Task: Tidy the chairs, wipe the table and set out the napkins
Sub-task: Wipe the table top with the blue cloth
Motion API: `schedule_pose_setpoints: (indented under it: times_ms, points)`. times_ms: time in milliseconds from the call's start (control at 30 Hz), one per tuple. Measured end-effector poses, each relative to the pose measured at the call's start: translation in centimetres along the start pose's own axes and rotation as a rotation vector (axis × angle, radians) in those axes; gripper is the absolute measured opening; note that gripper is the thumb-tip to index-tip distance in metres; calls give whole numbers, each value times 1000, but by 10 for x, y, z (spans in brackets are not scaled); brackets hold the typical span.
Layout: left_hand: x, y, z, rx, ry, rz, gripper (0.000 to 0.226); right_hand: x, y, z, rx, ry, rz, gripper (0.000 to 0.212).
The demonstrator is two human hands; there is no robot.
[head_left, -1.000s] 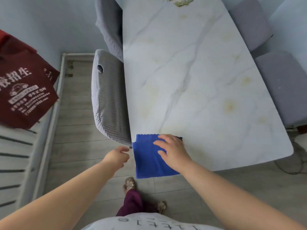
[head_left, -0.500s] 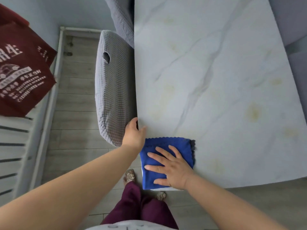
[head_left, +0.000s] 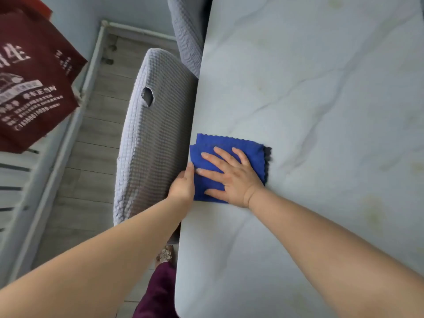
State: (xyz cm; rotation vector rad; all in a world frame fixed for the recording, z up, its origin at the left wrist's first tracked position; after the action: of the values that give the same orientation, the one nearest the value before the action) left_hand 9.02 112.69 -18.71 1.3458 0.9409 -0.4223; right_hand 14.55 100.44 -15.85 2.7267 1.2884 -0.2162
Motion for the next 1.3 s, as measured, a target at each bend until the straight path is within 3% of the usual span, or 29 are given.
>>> schedule_pose_setpoints:
  times_ms: [167,467,600,800,1033,1233,1300]
  points:
    - [8,8,1,215,219,173,54,73,66,-10,-55,-19,-80,60]
    - [7,7,-2,338,377,190,55,191,180,-30,-77,-84,173,58]
    - [6,8,-3,356,414,210,56,207,192,-29,-58,-97,234,59]
    - [7,7,-2,387,443,247,61,169,161,-24,11,-84,333,61]
    - [3,13,0,399,438,309,63,68,76,-12,43,-37,287,60]
    - [-7,4,-2,130,334,285,53,-20,0,3,57,-15,307,63]
    - [-10,0,-2,157,271,313,50,-51,-29,7,60,21,293,63]
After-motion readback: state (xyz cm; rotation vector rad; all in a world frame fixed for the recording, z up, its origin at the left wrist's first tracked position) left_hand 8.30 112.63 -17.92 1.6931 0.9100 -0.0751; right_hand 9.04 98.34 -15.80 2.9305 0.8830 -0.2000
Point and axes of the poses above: each hand's wrist, its own x-axis towards the middle knuckle, its own z-axis out of the palm, y = z × x, the point moved 7 cm from there along x, towards the middle knuckle, and after that the axes turned 8 degrees about -x, right-handed, at the moved point
